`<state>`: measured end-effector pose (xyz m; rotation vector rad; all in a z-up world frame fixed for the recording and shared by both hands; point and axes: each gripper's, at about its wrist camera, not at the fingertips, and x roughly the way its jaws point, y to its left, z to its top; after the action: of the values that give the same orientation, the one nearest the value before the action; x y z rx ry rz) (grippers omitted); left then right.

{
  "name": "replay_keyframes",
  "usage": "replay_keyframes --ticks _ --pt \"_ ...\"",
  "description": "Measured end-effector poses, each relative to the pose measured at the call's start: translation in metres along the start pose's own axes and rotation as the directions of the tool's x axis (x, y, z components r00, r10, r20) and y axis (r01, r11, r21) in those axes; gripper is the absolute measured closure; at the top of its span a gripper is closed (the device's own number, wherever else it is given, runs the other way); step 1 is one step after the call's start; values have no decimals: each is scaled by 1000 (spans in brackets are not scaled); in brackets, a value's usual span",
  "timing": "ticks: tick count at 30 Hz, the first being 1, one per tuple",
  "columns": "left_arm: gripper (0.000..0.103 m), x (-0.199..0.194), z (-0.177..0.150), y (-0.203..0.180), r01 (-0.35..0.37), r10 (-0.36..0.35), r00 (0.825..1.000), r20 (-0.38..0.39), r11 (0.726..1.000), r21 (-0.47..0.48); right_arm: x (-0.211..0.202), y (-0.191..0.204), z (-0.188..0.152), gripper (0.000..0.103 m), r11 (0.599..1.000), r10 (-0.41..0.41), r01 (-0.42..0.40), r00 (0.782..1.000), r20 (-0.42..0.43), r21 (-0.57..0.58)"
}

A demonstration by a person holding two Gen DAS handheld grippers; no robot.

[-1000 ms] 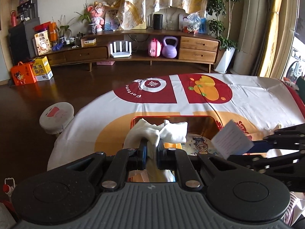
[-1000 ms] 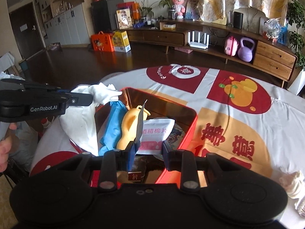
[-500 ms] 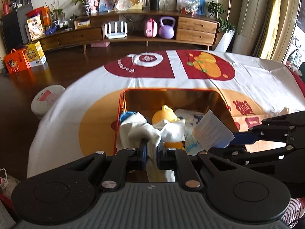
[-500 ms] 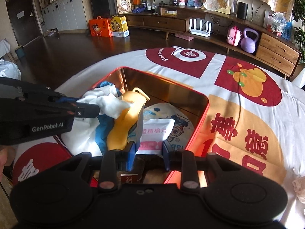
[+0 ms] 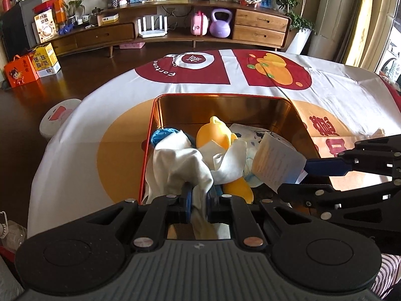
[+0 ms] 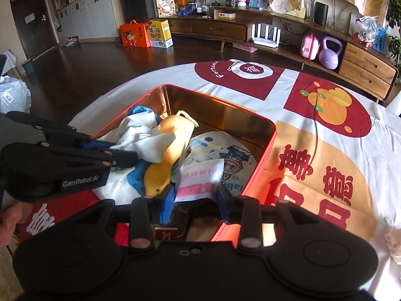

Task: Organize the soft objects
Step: 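Lower the cloth into the tin with the left tool while the right tool releases the packets inside, then move both tools back from the tin toward the white mesh ball and swab bag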

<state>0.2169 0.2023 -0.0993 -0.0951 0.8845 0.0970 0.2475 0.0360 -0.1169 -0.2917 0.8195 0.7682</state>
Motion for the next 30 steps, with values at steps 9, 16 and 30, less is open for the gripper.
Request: replay_keyframes --ticks 9,16,30 --pt "24 -12 -2 -3 -6 6 1000 19 1000 -15 -16 1 -3 58 1000 12 -12 1000 22 3" --pt "24 -28 -2 -3 2 -1 999 48 1000 -27 -35 -2 -4 53 1000 23 -24 998 56 14" --pt "24 -73 -6 -20 30 -26 990 140 999 -27 -91 -12 -15 39 997 57 -65 988 147 50"
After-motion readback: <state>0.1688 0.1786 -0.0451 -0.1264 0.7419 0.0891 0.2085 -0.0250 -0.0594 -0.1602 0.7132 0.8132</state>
